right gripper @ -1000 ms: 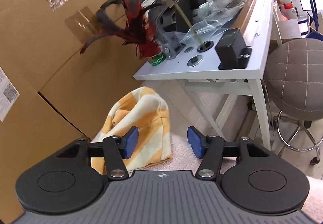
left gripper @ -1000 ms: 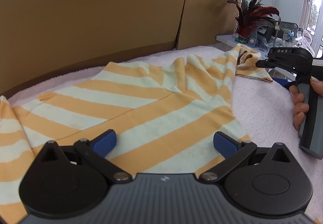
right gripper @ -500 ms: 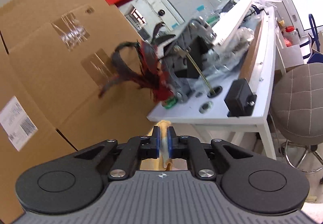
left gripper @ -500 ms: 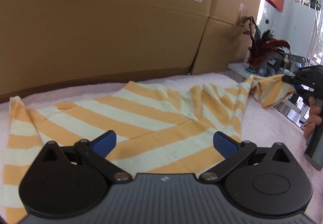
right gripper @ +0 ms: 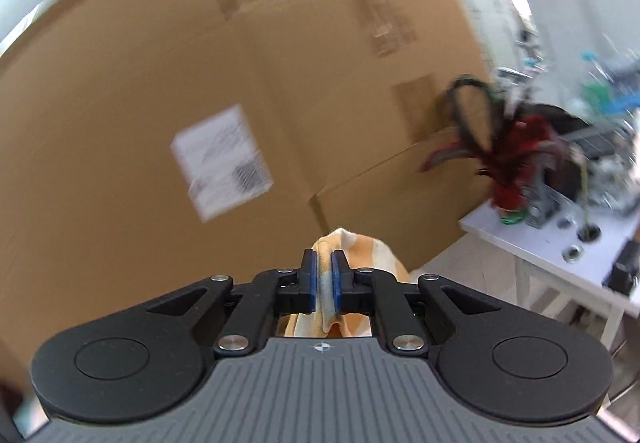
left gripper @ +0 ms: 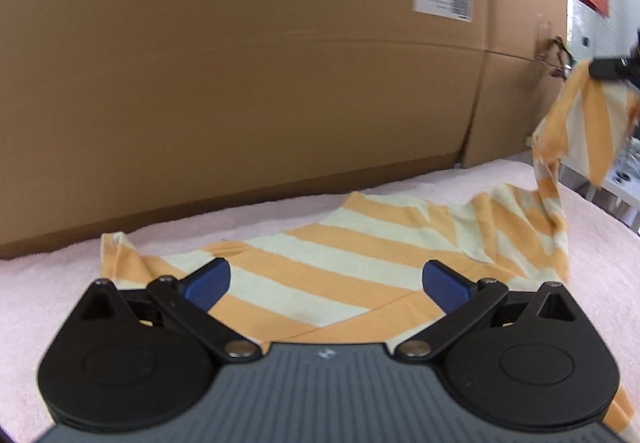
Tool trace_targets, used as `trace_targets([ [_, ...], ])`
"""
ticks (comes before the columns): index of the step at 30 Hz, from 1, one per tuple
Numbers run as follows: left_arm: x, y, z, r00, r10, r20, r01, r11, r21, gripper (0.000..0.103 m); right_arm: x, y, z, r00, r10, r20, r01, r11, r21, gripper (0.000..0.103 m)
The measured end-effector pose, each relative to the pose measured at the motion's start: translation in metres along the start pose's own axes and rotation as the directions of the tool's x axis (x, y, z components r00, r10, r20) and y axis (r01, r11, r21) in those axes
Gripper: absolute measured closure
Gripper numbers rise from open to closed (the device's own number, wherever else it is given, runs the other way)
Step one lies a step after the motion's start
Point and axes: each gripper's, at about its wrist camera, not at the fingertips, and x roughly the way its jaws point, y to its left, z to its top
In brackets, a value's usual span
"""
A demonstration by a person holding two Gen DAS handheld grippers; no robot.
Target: Fold clothes
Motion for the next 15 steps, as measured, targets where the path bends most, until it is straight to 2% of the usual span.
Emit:
trace_targets([
  [2, 0.005, 0.014, 0.004, 1.000, 0.007, -0.028, -0.009, 0.998, -0.066, 0.001, 0.006, 0.020, -0.008, 0.999, -0.012, -0.035, 0.008, 0.993, -0.122, 0.094],
  [5, 0.015, 0.034, 0.007, 0.996, -0.001, -0.086, -0.013, 0.987, -0.161, 0.001, 0.007, 0.035, -0.014, 0.993, -0.047, -0.109, 0.011, 0.950, -0.312, 0.094],
  [7, 0.018, 0.042, 0.008, 0.994, -0.017, -0.111, -0.007, 0.978, -0.207, 0.001, 0.003, 0.036, -0.017, 0.984, -0.076, -0.160, 0.001, 0.904, -0.427, 0.094],
  [9, 0.017, 0.045, 0.008, 0.993, -0.024, -0.113, -0.002, 0.974, -0.227, 0.001, -0.005, 0.033, -0.017, 0.973, -0.120, -0.195, -0.006, 0.838, -0.546, 0.094],
  [11, 0.013, 0.043, 0.008, 0.994, -0.027, -0.102, 0.004, 0.976, -0.219, 0.001, -0.015, 0.024, -0.016, 0.960, -0.183, -0.211, -0.002, 0.749, -0.662, 0.094],
  [13, 0.010, 0.038, 0.008, 0.995, -0.030, -0.091, 0.012, 0.981, -0.193, 0.001, -0.021, 0.016, -0.019, 0.946, -0.265, -0.185, 0.022, 0.625, -0.781, 0.095],
  [15, 0.008, 0.031, 0.007, 0.996, -0.032, -0.084, 0.019, 0.987, -0.162, 0.001, -0.023, 0.008, -0.028, 0.924, -0.373, -0.085, 0.085, 0.416, -0.905, 0.095],
])
